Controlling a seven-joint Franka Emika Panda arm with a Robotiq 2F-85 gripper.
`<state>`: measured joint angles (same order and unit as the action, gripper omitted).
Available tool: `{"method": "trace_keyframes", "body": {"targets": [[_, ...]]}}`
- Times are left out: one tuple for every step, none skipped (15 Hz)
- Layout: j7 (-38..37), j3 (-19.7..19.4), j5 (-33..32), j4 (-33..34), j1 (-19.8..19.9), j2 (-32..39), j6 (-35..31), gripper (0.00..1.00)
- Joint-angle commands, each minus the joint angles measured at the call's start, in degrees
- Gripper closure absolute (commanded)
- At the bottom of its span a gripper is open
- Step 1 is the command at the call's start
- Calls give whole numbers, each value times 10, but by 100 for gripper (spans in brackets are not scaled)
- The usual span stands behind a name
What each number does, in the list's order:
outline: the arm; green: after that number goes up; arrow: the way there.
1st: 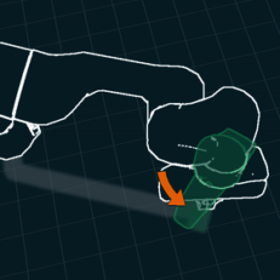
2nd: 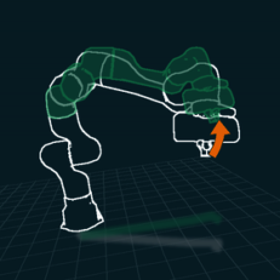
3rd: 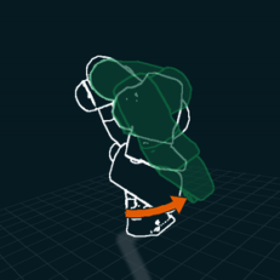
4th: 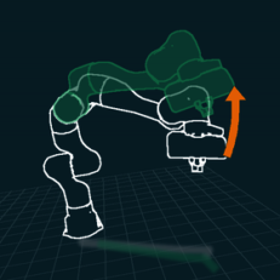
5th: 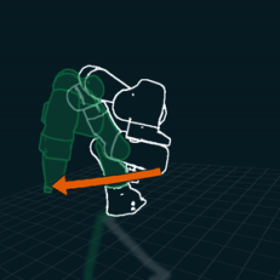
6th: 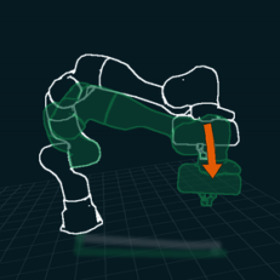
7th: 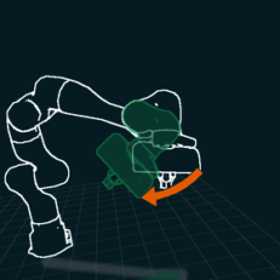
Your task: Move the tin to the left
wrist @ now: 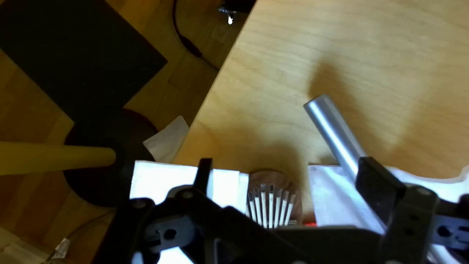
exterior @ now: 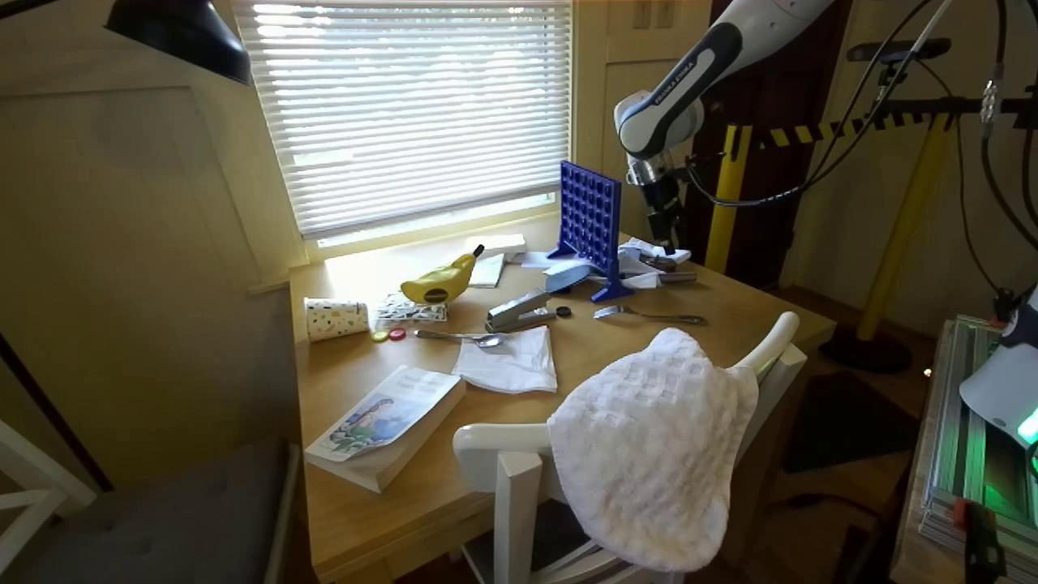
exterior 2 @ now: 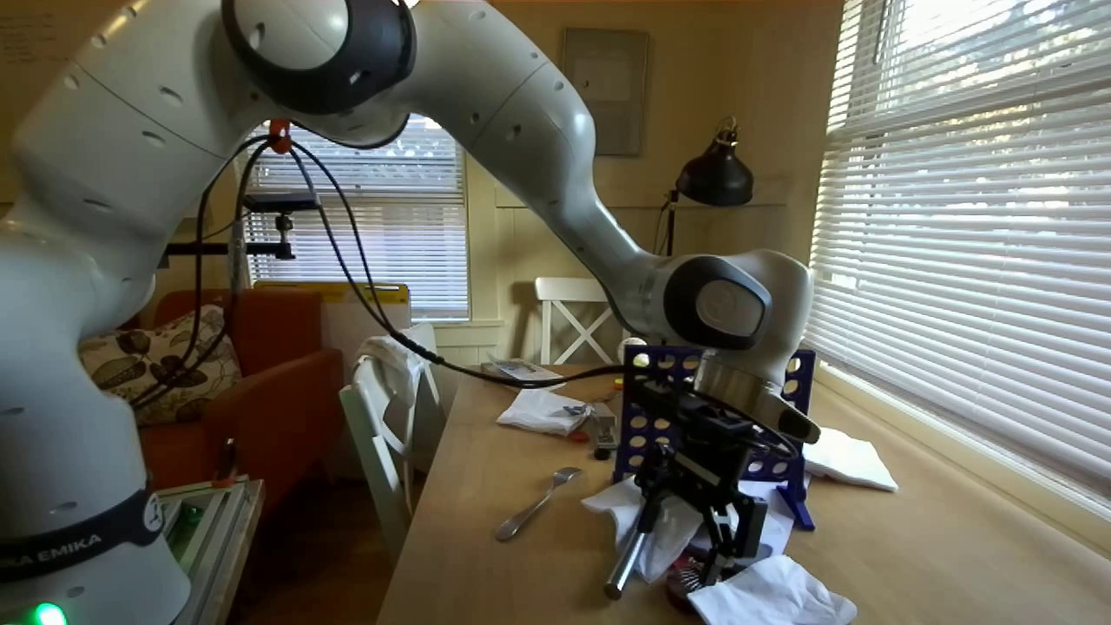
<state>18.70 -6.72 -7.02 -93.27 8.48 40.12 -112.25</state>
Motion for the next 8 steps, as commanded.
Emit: {"method": "trace_keyframes", "body": {"targets": [[30,18,-7,15,19,15,-26,0],[38,22,-5,13,21,15,-34,0],[59,26,-12,11,23,14,-41,0],[76,28,-17,8,25,11,-47,0],[88,30,-19,6,26,10,-51,0],[102,30,-26,4,26,10,-55,0],[119,34,-26,4,29,11,-57,0],[129,36,-25,5,31,12,-58,0]]}}
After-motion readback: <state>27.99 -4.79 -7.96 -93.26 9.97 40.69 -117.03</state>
